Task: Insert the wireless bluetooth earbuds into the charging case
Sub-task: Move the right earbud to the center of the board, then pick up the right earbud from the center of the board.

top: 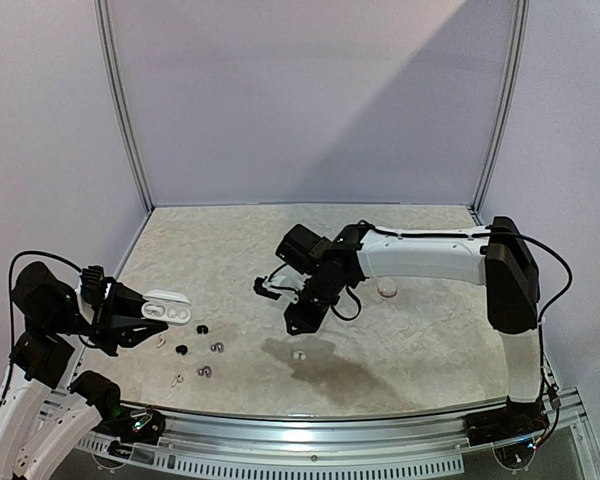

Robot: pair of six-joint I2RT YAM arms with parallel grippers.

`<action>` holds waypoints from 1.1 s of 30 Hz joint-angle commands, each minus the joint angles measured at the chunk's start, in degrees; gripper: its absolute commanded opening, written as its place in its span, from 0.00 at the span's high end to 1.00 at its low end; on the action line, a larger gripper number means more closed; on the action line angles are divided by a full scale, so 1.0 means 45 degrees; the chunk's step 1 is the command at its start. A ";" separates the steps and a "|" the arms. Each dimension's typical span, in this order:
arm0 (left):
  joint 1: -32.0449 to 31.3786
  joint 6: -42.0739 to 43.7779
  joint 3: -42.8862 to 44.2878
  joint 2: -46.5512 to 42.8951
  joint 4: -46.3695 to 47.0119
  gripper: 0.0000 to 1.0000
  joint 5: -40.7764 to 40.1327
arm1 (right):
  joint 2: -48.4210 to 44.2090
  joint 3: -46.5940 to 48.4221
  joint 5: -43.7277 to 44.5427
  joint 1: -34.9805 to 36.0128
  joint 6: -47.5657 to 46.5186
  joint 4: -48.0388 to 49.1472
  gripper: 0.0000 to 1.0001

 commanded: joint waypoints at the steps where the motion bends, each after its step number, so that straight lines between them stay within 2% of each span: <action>1: -0.0176 0.0077 -0.0063 -0.0095 -0.0249 1.00 -0.0151 | 0.0865 0.0114 -0.0168 -0.0329 -0.0802 -0.0388 0.79; 13: -0.0178 0.0130 -0.0029 -0.0115 -0.0379 1.00 -0.0143 | 0.1276 -0.0658 -0.1556 -0.0321 -0.1305 0.0174 0.74; 27: -0.0176 0.0152 -0.0024 -0.0109 -0.0401 1.00 -0.0242 | 0.1328 -0.1049 -0.2116 -0.0323 -0.1307 0.0088 0.73; 29: -0.0178 0.0154 -0.0043 -0.0097 -0.0370 1.00 -0.0243 | 0.1198 -0.1228 -0.2243 -0.0332 -0.1312 0.0061 0.74; 33: -0.0170 0.0153 -0.0062 -0.0096 -0.0350 1.00 -0.0305 | 0.0915 -0.1486 -0.2548 -0.0297 -0.1183 0.0256 0.82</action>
